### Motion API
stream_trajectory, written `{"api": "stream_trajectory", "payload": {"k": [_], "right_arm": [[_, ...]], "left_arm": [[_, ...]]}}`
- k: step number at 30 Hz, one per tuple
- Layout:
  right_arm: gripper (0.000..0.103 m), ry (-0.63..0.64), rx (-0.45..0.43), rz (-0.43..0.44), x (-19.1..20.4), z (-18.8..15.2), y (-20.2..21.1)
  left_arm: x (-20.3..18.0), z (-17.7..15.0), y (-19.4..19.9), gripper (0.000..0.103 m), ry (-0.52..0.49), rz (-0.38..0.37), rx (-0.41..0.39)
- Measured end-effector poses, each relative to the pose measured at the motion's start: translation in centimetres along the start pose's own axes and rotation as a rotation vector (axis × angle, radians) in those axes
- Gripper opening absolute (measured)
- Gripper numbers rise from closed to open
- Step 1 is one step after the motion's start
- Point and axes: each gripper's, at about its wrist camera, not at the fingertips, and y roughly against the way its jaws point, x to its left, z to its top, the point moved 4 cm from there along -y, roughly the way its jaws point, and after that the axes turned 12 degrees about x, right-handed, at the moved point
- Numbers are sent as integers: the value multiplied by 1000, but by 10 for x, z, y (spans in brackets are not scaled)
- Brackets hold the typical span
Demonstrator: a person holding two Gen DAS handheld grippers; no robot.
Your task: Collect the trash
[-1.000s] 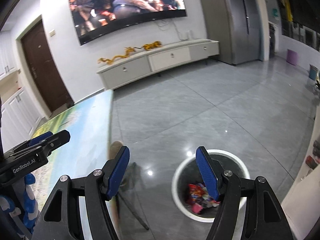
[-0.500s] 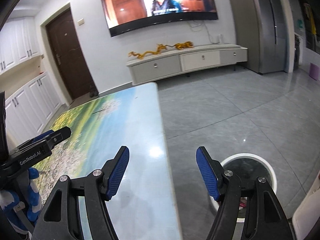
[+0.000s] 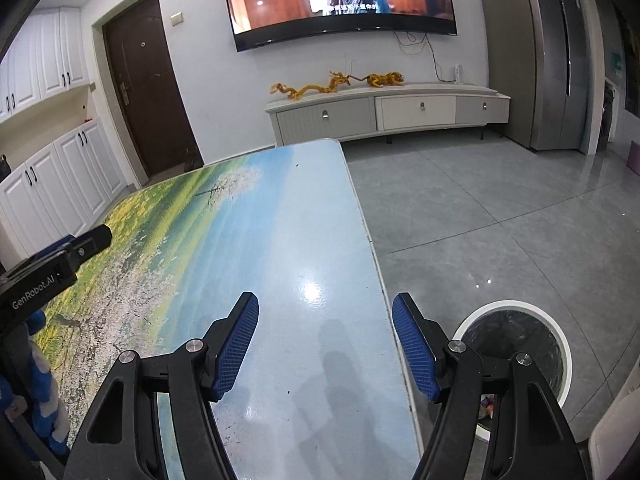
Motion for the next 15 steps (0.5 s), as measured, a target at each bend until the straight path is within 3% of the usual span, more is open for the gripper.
{"api": "stream_trajectory", "payload": {"k": [15], "right_arm": [[69,34,33,-12,13,4,-16]], "left_arm": [[2,-1,-8,70,10,-2,0]]}}
